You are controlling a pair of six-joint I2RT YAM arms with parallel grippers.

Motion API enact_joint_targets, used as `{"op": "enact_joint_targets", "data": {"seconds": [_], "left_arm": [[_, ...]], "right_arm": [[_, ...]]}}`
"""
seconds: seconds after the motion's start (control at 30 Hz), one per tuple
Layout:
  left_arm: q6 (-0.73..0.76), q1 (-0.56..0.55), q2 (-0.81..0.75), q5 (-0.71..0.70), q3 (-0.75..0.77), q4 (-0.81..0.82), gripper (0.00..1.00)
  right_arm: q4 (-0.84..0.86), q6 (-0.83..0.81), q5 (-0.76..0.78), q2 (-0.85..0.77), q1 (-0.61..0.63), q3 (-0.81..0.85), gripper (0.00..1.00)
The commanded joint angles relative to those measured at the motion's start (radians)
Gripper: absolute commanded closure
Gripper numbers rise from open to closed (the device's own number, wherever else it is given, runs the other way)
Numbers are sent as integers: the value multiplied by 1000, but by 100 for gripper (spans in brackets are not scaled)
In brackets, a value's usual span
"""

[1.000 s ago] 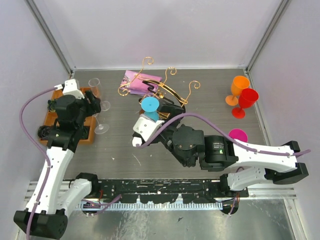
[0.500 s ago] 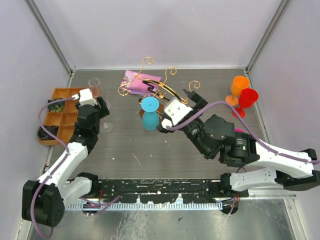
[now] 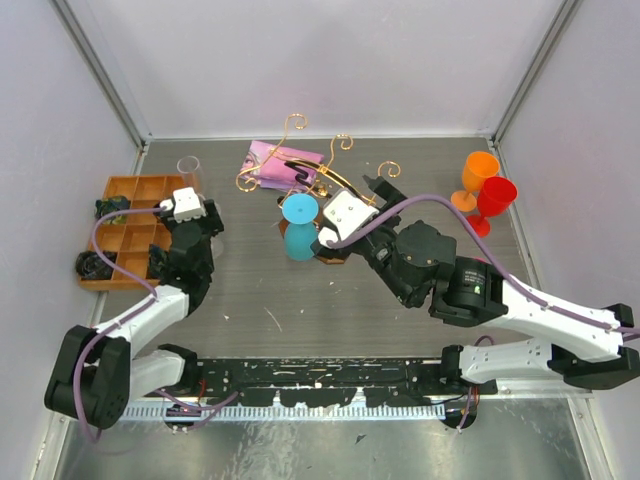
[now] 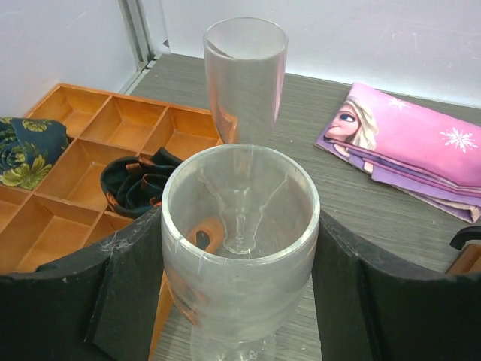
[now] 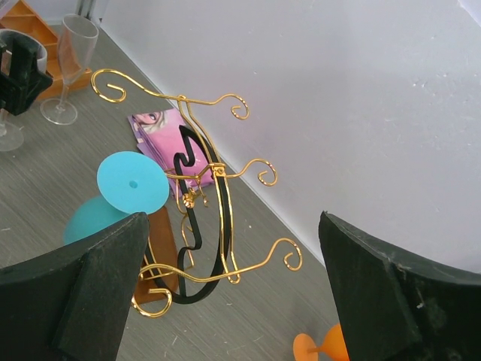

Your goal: Take the wine glass off the wine glass rack

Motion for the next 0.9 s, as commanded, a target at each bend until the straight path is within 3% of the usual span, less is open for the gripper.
{"op": "enact_joint_targets", "data": {"seconds": [0.0,0.53,0.87], "left_arm": [[4,-11,13,-50,-33,186,35],[-70,-12,72,-87,-96,201,21],[-86,-15,23,-106,-135,190,13]], "right_arm": [[33,35,-27,4,-13,9,0],[-58,162,-13,8,-15,8,0],[-77,198,-1,18,-15,5,0]]}}
